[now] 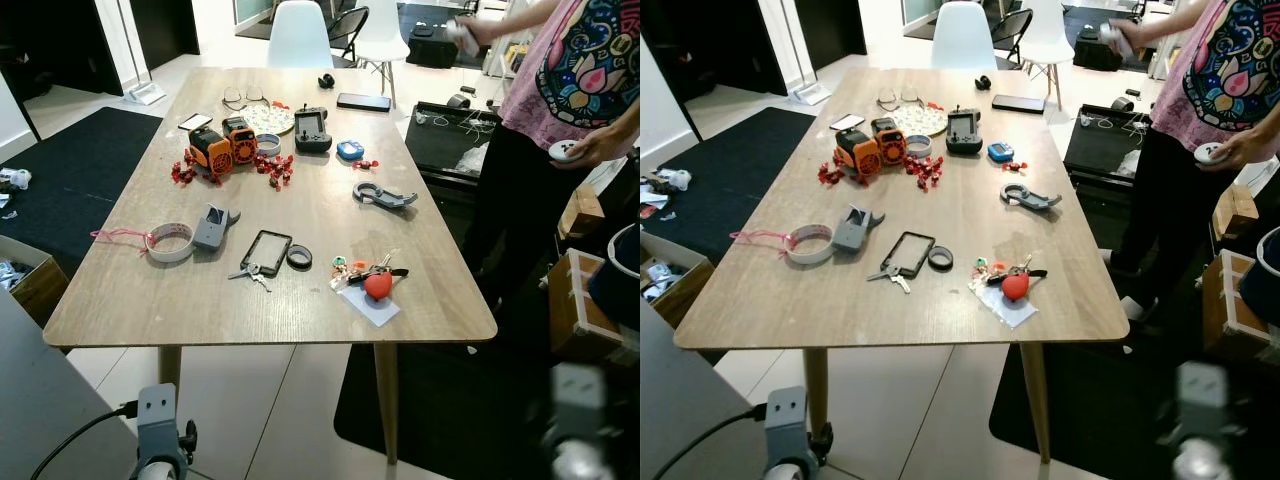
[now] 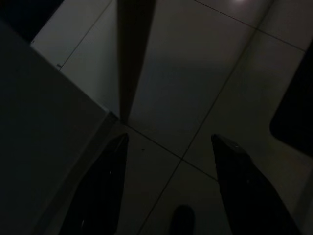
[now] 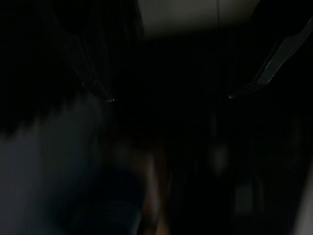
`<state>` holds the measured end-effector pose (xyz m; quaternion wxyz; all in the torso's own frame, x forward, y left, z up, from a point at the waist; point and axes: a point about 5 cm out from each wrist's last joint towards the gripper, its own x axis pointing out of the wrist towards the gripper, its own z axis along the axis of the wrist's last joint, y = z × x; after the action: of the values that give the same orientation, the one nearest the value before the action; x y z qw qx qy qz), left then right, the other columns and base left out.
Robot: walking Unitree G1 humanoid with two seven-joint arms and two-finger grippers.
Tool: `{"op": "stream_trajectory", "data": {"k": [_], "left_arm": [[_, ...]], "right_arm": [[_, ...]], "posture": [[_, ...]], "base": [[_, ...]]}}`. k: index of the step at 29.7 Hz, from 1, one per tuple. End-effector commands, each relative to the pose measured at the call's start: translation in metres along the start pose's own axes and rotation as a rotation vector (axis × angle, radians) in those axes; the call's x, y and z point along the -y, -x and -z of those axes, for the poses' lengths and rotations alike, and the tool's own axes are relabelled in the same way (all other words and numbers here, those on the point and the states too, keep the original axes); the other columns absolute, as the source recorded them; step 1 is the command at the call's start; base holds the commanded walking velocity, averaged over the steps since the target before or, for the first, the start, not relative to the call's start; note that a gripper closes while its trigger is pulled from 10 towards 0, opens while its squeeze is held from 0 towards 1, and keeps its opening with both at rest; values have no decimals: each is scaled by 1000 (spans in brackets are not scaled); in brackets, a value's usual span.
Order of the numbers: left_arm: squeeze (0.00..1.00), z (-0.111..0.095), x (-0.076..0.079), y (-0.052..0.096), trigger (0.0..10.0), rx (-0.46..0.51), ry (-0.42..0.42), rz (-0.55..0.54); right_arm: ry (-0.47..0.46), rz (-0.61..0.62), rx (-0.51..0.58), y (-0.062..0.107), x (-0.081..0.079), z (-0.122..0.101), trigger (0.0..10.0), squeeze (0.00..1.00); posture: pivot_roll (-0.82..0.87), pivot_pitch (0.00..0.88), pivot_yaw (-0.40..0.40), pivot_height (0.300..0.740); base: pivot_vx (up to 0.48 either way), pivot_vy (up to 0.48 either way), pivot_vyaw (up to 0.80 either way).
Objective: Hang keys on a hook
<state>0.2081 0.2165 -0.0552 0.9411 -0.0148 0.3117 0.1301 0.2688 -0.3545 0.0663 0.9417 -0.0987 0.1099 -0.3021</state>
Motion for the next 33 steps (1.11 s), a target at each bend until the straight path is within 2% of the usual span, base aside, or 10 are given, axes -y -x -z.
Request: {"op": "stream_trajectory", "data": {"k": [1, 7, 18, 25, 26, 29, 30, 31, 32, 33], "left_arm": [[0, 4, -6, 2, 10000, -12, -14, -10], [0, 6, -5, 2, 10000, -18, -8, -3], [0, 11, -6, 5, 10000, -24, -6, 1], [0, 12, -7, 5, 10000, -27, -5, 1], [0, 12, -6, 5, 10000, -28, -4, 2], [0, 11, -6, 5, 10000, -28, -4, 2], [0, 11, -6, 5, 10000, -27, -3, 3], [0, 11, -6, 5, 10000, -27, -3, 3], [0, 11, -5, 5, 10000, -28, 1, 3], [0, 11, -5, 5, 10000, -28, 2, 3]], "right_arm": [[-32, -12, 68, -3, -3, -14, 10000, 0], [-195, -593, 325, -11, -97, -127, 10000, 0], [-208, -1015, 249, 31, -177, -122, 10000, 0], [-214, -1048, 185, 34, -186, -114, 10000, 24], [-216, -1060, 161, 35, -188, -112, 10000, 255], [-218, -1059, 152, 35, -188, -110, 10000, 255], [-219, -1055, 138, 35, -188, -109, 10000, 514], [-219, -1055, 138, 35, -188, -109, 10000, 514], [-233, -1034, 104, 33, -185, -107, 10000, 925], [-238, -1024, 91, 32, -183, -106, 10000, 925]], "posture": [[43, 62, -9, 740], [37, 53, -18, 740], [40, 50, -24, 740], [39, 53, -23, 740], [39, 54, -23, 740], [39, 54, -23, 740], [40, 56, -24, 740], [40, 56, -24, 740], [41, 57, -24, 740], [41, 58, -23, 740]], "base": [[0, 0, 0], [0, 0, 0], [0, 0, 0], [0, 0, 0], [0, 0, 0], [0, 0, 0], [0, 0, 0], [0, 0, 0], [0, 0, 0], [0, 0, 0]]}}
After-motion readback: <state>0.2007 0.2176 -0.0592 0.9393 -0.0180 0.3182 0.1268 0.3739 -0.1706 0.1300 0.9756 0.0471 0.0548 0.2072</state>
